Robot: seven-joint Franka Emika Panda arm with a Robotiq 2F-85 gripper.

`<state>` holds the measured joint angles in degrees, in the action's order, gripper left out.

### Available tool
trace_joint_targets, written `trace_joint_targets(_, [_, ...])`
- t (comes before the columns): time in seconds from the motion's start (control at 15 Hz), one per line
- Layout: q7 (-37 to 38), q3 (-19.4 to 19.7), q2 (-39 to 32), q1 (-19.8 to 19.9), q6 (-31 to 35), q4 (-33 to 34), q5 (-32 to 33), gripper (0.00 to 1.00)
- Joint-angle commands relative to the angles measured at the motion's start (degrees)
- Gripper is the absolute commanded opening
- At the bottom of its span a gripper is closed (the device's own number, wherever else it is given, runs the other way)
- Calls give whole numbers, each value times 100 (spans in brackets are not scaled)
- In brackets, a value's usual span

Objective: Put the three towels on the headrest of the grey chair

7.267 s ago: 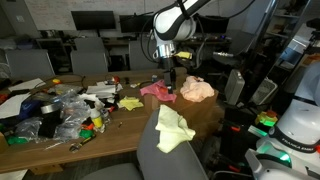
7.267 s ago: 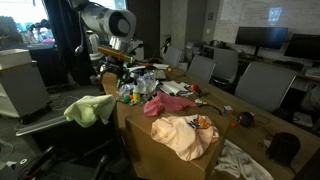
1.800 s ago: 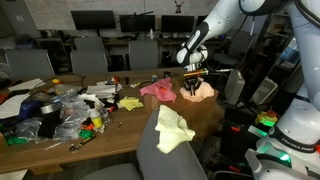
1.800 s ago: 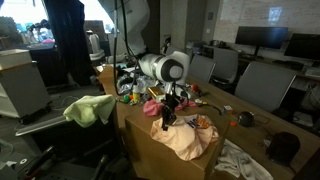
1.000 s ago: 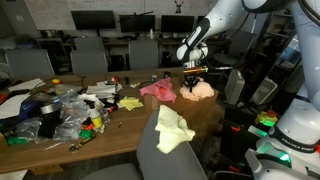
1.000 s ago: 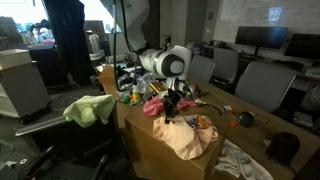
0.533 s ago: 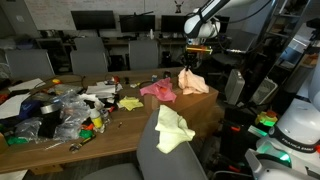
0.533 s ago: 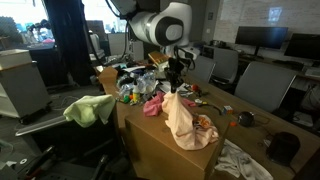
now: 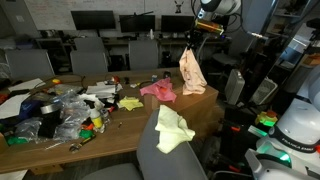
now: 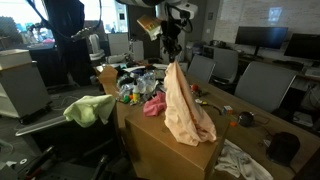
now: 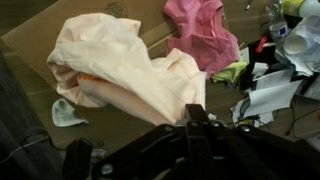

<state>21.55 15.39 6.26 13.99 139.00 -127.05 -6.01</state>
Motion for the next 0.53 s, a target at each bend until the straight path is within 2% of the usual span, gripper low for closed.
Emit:
trace_joint_targets(0.0, [187, -269, 842, 44, 198, -283, 401, 0])
trace_joint_targets(0.47, [195, -730, 1965, 141, 273, -380, 657, 0])
